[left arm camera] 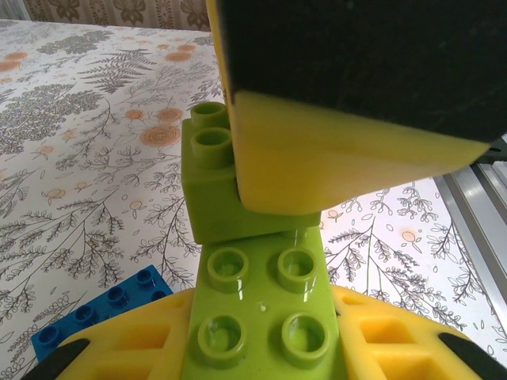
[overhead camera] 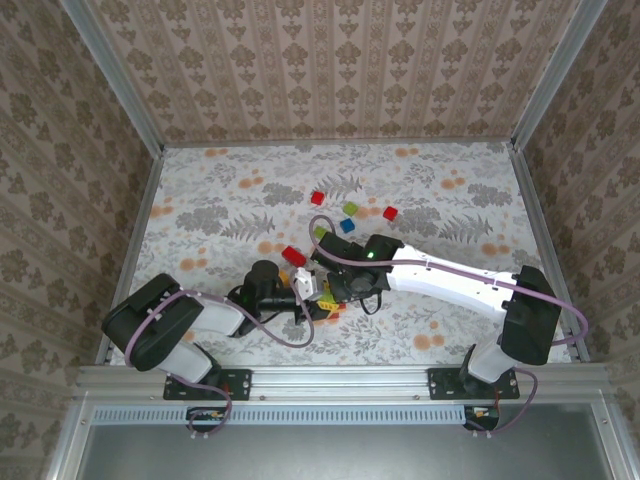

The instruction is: Assemble a carrot with lego

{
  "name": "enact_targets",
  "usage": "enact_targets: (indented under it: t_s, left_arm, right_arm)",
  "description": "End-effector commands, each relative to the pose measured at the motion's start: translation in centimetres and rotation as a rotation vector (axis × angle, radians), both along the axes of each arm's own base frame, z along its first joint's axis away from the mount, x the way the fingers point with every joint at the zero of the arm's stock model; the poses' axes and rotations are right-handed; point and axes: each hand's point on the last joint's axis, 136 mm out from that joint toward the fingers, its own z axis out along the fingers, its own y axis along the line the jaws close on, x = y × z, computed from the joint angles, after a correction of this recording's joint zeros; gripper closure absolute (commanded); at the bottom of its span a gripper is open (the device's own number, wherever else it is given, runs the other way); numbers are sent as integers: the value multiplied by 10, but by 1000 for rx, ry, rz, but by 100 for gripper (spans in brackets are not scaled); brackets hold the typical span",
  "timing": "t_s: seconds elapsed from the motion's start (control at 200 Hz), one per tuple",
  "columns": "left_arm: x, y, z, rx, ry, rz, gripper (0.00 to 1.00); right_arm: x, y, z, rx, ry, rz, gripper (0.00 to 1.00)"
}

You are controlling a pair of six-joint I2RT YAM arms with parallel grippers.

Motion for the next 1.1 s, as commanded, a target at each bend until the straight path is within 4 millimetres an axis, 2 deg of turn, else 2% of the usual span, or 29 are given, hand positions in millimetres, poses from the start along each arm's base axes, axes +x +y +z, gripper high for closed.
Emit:
enact_targets:
  t_s: [0.0,0.37,0.8,1.09]
  left_arm:
    - [-2,2,-18,63,29,3,69]
    - [-2,1,-19,68,27,1,70]
    - [-3,1,-20,74,21,0,70]
    - [-3,0,-19,74,15,-2,70]
  right_arm:
    - [-2,-10,-16,-61,9,-34,73]
    - [-8,-15,-27,-73,34,-57,73]
    - [-6,-22,-29,-90,25,-102,72]
    - [-3,-16,-32,-68,32,-129,72]
